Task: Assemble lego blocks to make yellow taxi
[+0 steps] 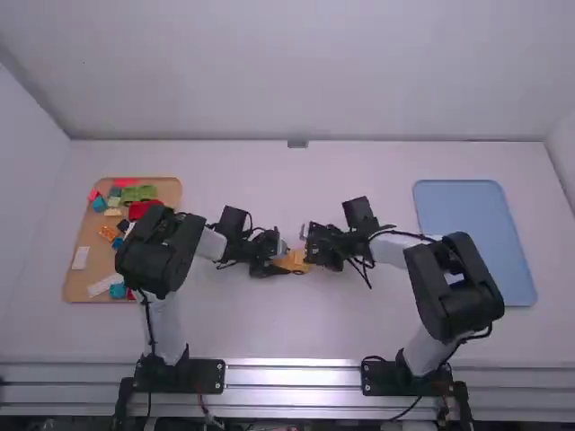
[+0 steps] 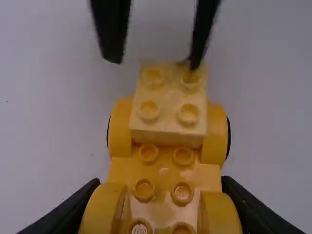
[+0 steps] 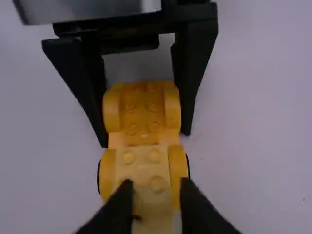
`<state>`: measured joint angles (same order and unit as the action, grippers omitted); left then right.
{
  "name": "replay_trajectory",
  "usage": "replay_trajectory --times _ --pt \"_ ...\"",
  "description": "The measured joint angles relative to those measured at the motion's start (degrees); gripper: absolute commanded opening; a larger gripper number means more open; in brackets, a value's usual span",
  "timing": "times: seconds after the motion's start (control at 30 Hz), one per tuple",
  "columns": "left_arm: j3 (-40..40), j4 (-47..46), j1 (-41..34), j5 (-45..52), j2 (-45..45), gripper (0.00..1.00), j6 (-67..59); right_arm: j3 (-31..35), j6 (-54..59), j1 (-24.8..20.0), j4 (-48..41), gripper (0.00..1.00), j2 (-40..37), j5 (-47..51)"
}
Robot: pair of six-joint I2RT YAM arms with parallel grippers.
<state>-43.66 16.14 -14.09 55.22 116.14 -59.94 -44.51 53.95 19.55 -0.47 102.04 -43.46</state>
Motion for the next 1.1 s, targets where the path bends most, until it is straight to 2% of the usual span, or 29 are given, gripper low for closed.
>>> replay_trajectory --times 0.13,0.3,0.47,0.67,0.83,0.93,1.1 --pt "0.0 0.0 0.0 0.0 0.0 0.41 0.0 0.0 1.7 -2.7 -1.6 0.62 0.0 -5.3" --pt "0.0 0.0 0.0 0.0 0.0 0.41 0.0 -0.1 3.5 -4.9 -4.1 0.62 0.0 -8.1" --pt "0.0 0.0 0.0 0.0 0.0 0.40 0.0 -0.2 5.4 -4.2 -7.1 0.60 0.0 -6.5" --pt "0.0 0.0 0.0 -0.1 0.0 0.40 0.0 1.7 3.4 -0.8 1.3 0.59 0.0 -0.9" --pt "0.0 0.0 0.0 -0.1 0.0 0.40 0.0 5.2 0.3 0.1 9.7 0.59 0.1 0.6" --pt "0.0 0.0 0.0 -0.2 0.0 0.40 0.0 6.3 -1.0 -0.5 10.3 0.54 0.3 0.0" --pt "0.0 0.0 0.0 -0.2 0.0 0.40 0.0 6.4 -1.6 -1.1 10.3 0.53 0.4 -0.3"
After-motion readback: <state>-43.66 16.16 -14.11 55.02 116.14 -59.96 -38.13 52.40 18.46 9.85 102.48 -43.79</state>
